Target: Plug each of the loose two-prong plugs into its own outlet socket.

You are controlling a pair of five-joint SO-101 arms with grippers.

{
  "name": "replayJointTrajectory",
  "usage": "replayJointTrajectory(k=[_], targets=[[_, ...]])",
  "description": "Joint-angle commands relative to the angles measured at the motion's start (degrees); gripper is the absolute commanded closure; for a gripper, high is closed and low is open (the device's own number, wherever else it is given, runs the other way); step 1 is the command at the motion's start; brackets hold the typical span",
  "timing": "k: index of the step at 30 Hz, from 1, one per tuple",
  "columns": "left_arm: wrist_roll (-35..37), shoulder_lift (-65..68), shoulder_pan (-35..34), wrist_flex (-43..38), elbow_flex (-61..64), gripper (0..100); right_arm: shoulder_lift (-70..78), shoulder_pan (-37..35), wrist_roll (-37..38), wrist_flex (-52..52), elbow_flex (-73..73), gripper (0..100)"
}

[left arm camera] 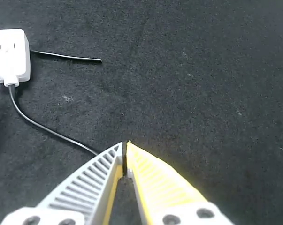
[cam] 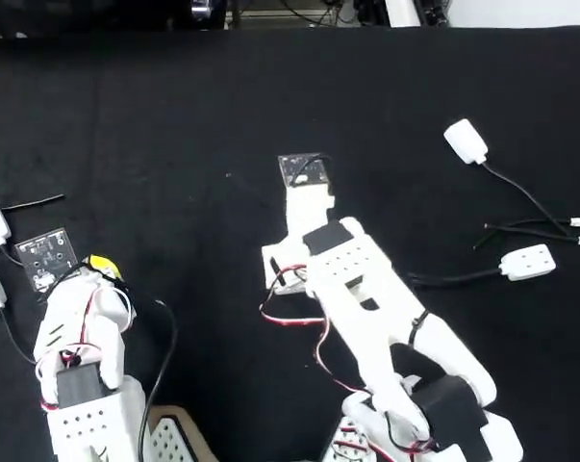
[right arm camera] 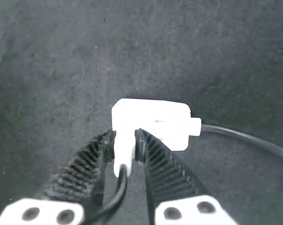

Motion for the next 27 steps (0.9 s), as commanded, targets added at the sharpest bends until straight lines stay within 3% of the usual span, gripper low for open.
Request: replayJointTrajectory(k=[1, 13, 25, 27], targets=[[-0.1, -0.4, 0.2, 0.0, 0.9, 97, 2.2, -2.8, -0.7, 0.3, 1.9, 98.7], [-0.4, -0.3, 6.9, 0.0, 0.9, 97, 20.8, -2.7, -0.8, -0.5, -3.5, 98.7], [-0.4, -0.3, 8.4, 1.8, 0.9, 97, 22.5, -2.7, -0.4, 0.4, -5.1, 98.6], [-0.4, -0.3, 8.4, 1.8, 0.9, 97, 22.1, -2.7, 2.4, 0.6, -5.3, 98.4]])
